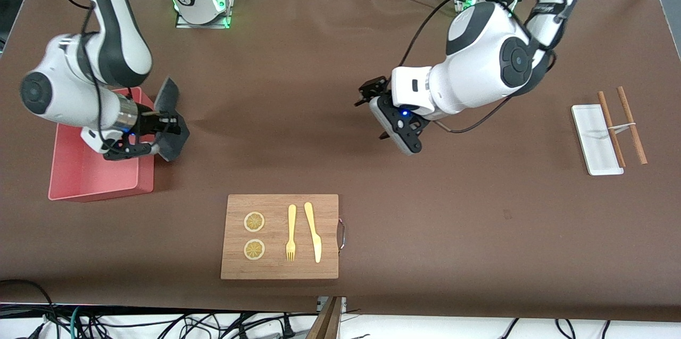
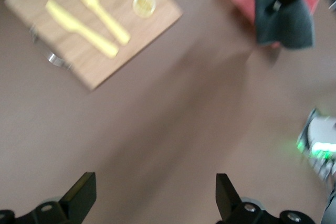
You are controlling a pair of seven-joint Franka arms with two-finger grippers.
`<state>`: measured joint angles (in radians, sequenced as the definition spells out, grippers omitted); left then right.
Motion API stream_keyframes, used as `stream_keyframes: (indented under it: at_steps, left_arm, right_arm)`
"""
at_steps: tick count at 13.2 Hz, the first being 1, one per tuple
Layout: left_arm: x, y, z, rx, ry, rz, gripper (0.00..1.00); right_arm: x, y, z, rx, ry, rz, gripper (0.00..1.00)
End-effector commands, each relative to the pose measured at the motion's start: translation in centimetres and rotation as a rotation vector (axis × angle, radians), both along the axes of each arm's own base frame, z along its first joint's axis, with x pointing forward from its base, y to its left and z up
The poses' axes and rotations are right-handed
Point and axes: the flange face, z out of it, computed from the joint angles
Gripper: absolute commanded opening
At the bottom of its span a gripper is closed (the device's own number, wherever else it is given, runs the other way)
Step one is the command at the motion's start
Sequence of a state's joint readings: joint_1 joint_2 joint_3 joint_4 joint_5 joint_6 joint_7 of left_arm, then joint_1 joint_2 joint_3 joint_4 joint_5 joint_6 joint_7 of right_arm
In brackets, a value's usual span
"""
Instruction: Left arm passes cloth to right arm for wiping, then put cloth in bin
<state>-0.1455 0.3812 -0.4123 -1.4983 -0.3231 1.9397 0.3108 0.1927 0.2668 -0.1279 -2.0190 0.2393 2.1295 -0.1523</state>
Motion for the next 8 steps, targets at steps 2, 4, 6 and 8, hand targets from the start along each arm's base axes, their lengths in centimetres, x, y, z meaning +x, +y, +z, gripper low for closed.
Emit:
stream_keyframes:
  at_steps: [2,4,6,8]
  left_arm:
    - [-3.3,2.4,3.1,0.328,0.017,0.043,1.0]
    - [-3.9,5.2,3.4,0.467,0.063,0.091,1.0]
    - [-3.0,9.9,4.5,0.53,0.09,0.154,1.0]
    - [-2.3,14.2,5.1,0.56,0.145,0.204,1.0]
  right_arm:
    - [-0.5,1.2,-7.1,-0.057,-0.014,-0.033,0.0]
    - [-0.4,4.1,-10.3,-0.088,-0.029,-0.078,0.0]
    - [0.0,6.9,-11.9,-0.104,-0.028,-0.145,0.0]
    - [0.1,10.4,-11.9,-0.099,-0.024,-0.206,0.0]
